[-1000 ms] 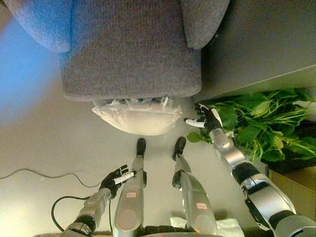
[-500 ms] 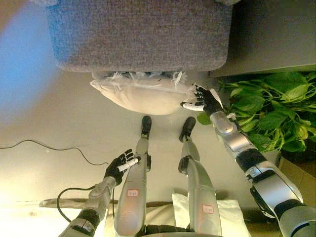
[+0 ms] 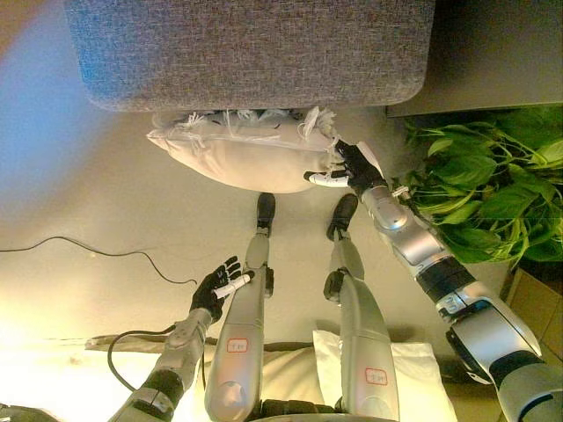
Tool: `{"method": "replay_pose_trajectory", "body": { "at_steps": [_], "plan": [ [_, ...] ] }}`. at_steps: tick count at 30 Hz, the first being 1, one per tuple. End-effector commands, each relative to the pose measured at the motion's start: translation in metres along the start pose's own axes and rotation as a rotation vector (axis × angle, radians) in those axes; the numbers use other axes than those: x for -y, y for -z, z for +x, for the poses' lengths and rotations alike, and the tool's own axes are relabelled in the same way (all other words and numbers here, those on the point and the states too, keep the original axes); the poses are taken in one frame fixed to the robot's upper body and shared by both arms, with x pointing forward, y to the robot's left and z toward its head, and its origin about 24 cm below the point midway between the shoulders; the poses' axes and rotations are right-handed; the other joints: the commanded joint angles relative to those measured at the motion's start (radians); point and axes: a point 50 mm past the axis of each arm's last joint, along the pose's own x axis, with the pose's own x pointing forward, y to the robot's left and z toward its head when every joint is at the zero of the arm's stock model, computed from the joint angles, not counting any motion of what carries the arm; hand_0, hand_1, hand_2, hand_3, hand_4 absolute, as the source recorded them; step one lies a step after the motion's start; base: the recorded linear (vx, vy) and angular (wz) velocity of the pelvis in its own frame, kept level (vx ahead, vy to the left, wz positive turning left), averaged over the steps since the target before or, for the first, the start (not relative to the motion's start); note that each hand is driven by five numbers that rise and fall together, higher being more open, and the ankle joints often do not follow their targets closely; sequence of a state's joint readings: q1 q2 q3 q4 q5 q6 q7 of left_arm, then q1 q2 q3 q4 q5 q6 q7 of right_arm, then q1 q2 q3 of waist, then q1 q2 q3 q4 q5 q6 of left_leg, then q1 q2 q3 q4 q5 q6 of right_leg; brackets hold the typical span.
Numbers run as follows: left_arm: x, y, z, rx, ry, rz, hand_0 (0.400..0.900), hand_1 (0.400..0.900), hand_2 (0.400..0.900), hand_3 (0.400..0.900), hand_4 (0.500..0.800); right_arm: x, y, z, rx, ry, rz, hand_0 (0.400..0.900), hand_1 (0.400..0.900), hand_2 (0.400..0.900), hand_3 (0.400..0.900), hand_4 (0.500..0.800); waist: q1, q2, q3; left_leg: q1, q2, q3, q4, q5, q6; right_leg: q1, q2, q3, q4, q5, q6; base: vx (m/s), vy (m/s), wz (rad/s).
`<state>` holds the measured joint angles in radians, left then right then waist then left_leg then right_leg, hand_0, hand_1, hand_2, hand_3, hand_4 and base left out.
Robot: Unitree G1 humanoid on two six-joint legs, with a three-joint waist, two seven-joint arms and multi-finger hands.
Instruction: Pick up the pillow and put it on the sofa.
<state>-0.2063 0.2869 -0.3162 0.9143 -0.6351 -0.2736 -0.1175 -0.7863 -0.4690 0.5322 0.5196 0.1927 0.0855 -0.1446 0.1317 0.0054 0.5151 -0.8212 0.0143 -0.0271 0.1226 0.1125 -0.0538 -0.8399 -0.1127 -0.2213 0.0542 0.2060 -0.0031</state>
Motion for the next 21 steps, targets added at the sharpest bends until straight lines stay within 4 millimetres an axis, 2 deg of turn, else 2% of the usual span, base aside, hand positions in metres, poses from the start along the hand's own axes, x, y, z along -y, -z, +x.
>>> {"method": "replay_pose_trajectory", "body": {
  "at_steps": [1, 7, 16, 21],
  "plan": [
    [0.02, 0.053, -0.027, -0.149, 0.063, -0.011, 0.9, 0.9, 0.9, 0.9, 0.8, -0.031, -0.029, 0.004, 0.123, -0.119, -0.1, 0.4, 0.4, 0.4, 0.4, 0.5, 0.031, 0.127, 0.005, -0.033, -0.048, 0.041, -0.133, 0.094, 0.004, -0.039, 0.011, 0.033, 0.126, -0.111, 0.081, 0.0, 0.036, 0.04],
    [0.024, 0.055, -0.027, -0.148, 0.077, -0.007, 0.9, 0.9, 0.9, 0.9, 0.8, -0.025, -0.026, 0.011, 0.085, -0.076, -0.108, 0.4, 0.4, 0.4, 0.4, 0.5, 0.04, 0.144, 0.005, -0.028, -0.052, 0.039, -0.135, 0.093, 0.003, -0.037, 0.007, 0.034, 0.129, -0.112, 0.08, 0.0, 0.024, 0.01],
    [0.027, 0.053, -0.027, -0.138, 0.088, -0.002, 0.9, 0.9, 0.9, 0.9, 0.8, -0.024, -0.022, 0.011, 0.065, -0.064, -0.051, 0.4, 0.4, 0.4, 0.4, 0.5, 0.039, 0.14, 0.005, -0.002, -0.053, 0.04, -0.151, 0.097, 0.002, -0.014, 0.01, 0.031, 0.117, -0.104, 0.08, 0.0, 0.0, 0.0],
    [0.024, 0.055, -0.028, -0.148, 0.074, -0.002, 0.9, 0.9, 0.9, 0.9, 0.8, -0.03, -0.018, 0.006, 0.079, -0.096, -0.051, 0.4, 0.4, 0.4, 0.4, 0.5, 0.027, 0.125, 0.005, 0.044, -0.054, 0.043, -0.157, 0.09, 0.003, 0.029, 0.017, 0.033, 0.11, -0.105, 0.077, -0.02, -0.009, -0.08]
  ]
}}
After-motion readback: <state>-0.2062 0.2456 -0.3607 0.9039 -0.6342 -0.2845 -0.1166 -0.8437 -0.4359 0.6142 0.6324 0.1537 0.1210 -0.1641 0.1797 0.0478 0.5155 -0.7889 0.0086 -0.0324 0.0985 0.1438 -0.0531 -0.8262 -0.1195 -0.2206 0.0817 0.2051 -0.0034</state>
